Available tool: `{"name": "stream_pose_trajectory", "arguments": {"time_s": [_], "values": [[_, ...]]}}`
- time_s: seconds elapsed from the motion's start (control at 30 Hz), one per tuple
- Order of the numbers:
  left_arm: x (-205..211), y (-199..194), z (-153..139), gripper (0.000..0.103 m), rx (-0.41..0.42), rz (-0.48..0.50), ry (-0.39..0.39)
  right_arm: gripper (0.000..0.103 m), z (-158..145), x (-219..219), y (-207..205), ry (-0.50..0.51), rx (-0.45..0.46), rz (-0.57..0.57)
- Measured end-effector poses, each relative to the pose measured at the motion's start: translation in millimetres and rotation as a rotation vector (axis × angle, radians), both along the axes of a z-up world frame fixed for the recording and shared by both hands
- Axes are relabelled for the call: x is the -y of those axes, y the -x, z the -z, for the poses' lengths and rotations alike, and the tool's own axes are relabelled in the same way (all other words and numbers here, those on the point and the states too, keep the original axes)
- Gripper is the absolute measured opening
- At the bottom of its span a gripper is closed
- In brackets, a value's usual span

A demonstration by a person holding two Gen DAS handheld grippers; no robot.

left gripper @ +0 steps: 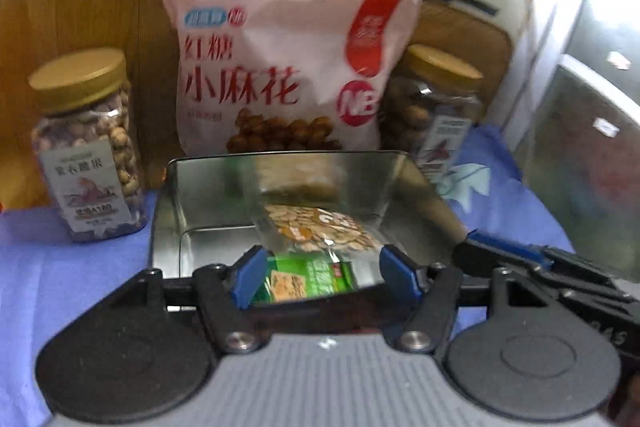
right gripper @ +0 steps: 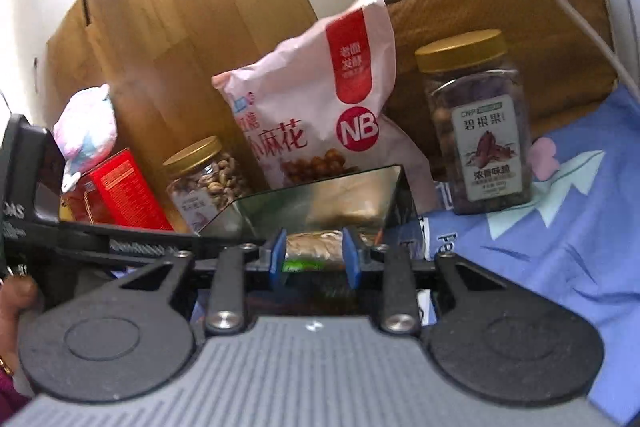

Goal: Organize snacks
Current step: 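Lift the seed bag into the tin and open the left gripper, then grasp the wrapped round mooncake with the left gripper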

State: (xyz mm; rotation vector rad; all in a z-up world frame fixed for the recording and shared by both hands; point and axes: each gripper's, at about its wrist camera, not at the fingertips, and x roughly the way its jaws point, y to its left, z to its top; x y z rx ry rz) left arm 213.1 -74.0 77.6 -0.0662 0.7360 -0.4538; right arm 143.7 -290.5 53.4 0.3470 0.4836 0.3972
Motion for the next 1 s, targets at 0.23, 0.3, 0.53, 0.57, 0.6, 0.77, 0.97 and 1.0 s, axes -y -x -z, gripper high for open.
{"name": "stream_pose_trajectory", "arguments": {"time_s": [0.23,0.3,0.53,0.57,0.6,0.77,0.97,1.0], "values": [[-60.4,87.5,-26.1,0.073,0.088,-0.002,0.109,0.043,1.6,-20.3,49.7,-0.083,-0.047,-0.055],[-90.0,113.5,-27.7,0.074,0.098,-0.043,0.145,0.044,6.2,-30.2,64.2,-0.100,-0.071,-0.089],[-165.5,161.7,-10.6,0.074,0.063,-0.255,0.185,0.046,15.0,-84.9,94.3,-0.014,-0.099,-0.236],[-170.0,161.3,-5.6,0.074,0.044,-0.262,0.203,0.048,15.6,-91.3,96.1,-0.005,-0.104,-0.256],[-174.3,161.1,0.5,0.074,0.021,-0.266,0.224,0.049,16.3,-97.6,97.1,0.003,-0.112,-0.277],[-166.3,155.5,30.0,0.074,-0.064,-0.208,0.256,0.055,19.9,-112.9,99.9,0.040,-0.154,-0.311],[-147.7,138.3,72.0,0.077,-0.194,-0.148,0.293,0.056,33.8,-122.4,90.9,0.039,-0.235,-0.320],[-143.0,140.8,75.0,0.078,-0.180,-0.139,0.302,0.056,36.0,-126.1,90.4,0.034,-0.230,-0.328]]}}
